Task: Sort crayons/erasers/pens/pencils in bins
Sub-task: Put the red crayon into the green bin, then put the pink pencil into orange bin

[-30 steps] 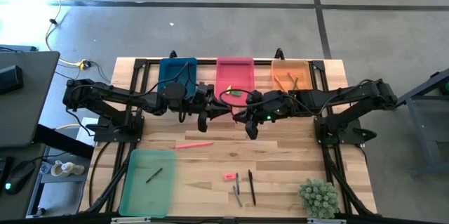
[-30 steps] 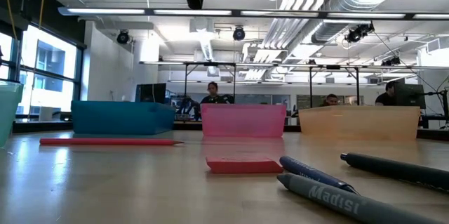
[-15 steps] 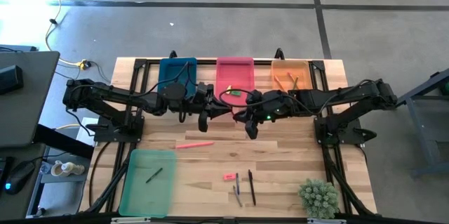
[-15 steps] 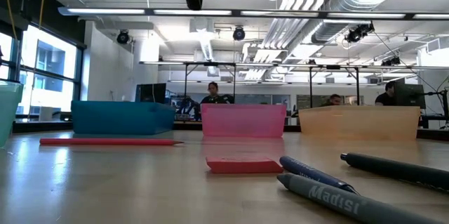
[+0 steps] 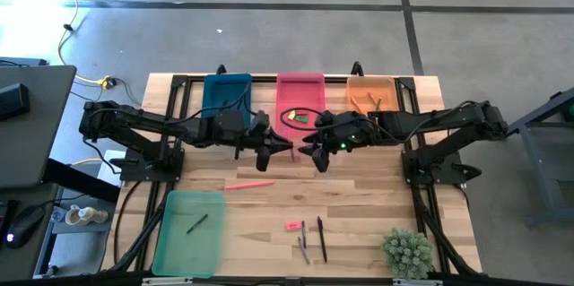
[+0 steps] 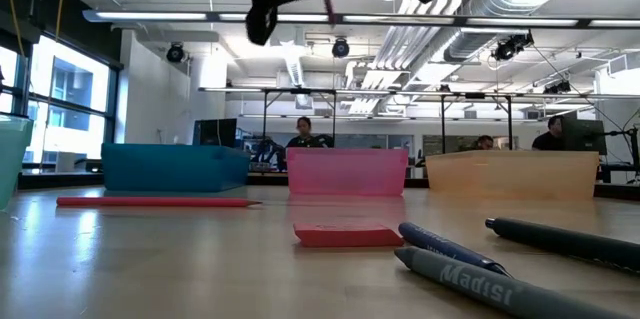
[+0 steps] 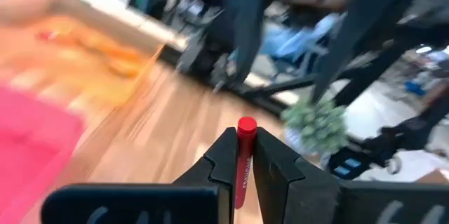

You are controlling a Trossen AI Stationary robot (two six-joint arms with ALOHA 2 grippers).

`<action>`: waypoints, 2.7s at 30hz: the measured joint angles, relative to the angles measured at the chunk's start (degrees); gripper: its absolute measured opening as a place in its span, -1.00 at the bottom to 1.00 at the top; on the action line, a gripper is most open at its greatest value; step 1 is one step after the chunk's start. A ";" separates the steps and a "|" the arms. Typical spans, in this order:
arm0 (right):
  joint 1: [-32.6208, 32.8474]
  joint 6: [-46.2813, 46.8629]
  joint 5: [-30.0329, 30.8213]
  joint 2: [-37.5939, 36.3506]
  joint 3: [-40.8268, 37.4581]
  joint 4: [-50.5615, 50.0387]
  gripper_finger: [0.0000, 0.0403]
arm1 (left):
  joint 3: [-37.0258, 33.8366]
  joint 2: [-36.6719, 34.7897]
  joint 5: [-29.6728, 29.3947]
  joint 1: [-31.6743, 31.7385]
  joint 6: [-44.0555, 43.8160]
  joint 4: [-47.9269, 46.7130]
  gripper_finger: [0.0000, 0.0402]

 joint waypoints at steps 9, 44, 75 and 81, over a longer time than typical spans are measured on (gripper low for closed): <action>-1.67 -1.59 -0.44 -0.07 0.00 -6.53 -0.07 | 0.00 -6.30 -4.90 -1.09 -6.29 -19.49 -0.90; -5.08 -9.75 -0.31 -0.07 0.00 -10.08 -0.07 | -0.02 -12.23 -5.90 -42.29 -70.16 -72.10 -0.90; -5.06 -9.75 -0.33 -0.02 0.00 -14.69 -0.07 | 0.91 -4.67 -0.31 -44.06 -70.99 -67.70 -0.28; -5.06 -9.56 -0.33 -0.02 0.00 -14.66 -0.07 | 4.26 -9.08 -10.82 -42.53 -64.03 -70.02 -0.35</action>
